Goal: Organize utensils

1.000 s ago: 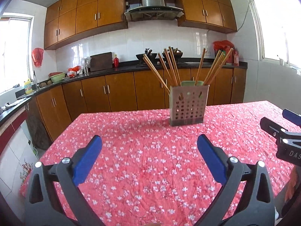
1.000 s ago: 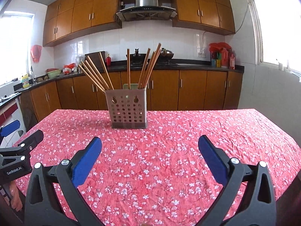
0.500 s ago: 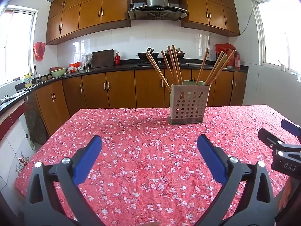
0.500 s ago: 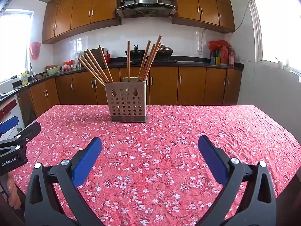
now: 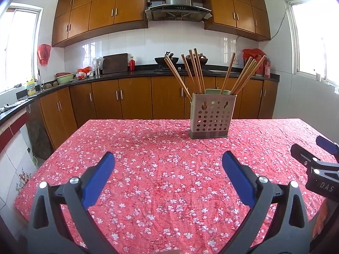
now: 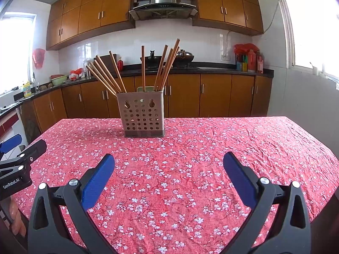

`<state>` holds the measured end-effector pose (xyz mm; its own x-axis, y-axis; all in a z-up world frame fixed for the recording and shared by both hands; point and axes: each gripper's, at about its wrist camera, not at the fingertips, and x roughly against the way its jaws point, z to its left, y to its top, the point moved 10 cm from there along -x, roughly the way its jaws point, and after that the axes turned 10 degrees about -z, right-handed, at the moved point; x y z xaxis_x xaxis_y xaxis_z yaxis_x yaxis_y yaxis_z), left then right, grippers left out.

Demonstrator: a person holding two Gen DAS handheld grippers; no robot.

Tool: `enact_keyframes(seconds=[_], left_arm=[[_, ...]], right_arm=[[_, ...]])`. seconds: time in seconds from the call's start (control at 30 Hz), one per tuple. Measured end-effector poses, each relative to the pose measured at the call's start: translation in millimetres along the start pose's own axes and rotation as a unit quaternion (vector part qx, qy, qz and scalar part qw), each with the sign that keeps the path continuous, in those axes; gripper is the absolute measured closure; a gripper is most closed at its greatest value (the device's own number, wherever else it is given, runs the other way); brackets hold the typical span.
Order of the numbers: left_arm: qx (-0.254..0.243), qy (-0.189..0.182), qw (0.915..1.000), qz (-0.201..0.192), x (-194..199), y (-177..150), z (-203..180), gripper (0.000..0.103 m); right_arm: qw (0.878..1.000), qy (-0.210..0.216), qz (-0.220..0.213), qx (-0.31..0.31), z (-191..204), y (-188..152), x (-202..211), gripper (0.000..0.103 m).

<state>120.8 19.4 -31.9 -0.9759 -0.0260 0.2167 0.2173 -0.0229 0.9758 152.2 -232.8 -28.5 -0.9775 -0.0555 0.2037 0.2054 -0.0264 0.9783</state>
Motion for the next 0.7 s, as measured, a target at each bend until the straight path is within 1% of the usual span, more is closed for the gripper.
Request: enact_keyframes(seconds=[0.7], left_arm=[[-0.001,-0.002,1.0000,0.001,-0.4,0.4,-3.3,0.004]], right_arm=[[1.000,0.000,0.002,-0.003,-1.4,-0.5,-1.4,0.002]])
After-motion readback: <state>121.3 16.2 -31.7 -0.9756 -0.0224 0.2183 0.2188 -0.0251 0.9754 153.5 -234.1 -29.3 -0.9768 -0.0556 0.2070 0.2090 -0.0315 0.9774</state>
